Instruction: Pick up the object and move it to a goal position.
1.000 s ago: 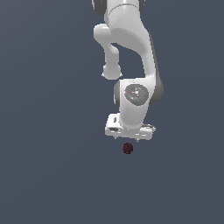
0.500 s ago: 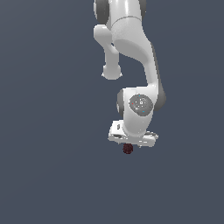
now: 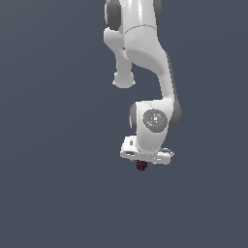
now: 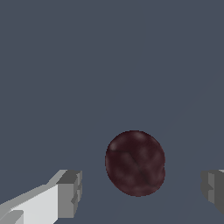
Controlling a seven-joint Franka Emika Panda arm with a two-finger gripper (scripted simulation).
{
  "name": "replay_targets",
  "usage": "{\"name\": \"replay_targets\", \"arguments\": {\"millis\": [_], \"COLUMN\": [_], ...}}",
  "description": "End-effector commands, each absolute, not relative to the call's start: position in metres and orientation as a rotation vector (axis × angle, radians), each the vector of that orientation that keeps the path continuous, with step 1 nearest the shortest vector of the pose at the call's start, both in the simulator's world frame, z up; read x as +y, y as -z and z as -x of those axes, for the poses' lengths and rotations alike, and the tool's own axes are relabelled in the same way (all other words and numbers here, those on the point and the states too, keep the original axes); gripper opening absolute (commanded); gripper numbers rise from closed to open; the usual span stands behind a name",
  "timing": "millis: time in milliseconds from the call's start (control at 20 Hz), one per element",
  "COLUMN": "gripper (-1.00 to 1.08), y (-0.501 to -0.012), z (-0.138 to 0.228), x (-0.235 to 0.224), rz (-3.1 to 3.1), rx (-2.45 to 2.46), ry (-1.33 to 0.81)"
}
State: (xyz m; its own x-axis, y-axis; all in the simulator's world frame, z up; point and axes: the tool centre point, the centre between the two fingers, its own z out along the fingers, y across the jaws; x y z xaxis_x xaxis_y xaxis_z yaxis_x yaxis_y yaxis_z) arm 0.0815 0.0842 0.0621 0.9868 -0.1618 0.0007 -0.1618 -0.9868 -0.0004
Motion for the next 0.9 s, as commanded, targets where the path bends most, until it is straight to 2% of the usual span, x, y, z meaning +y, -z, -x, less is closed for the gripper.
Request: {"name": "replay_targets", "arguments": {"millis": [0,450,500,850], "gripper": [1.00,1.00,-1.00,-1.00], "y": [-0.047,-0.028,-0.028,-0.028], "z": [-0.081,-0.082,-0.082,-0.082], "x": [0.084,0.085,0.085,0.085], "rz": [3.131,3.131,3.131,3.131], "rx": [0.256,0.257,0.257,0.257], "ry": [-0.001,0.000,0.000,0.000]}}
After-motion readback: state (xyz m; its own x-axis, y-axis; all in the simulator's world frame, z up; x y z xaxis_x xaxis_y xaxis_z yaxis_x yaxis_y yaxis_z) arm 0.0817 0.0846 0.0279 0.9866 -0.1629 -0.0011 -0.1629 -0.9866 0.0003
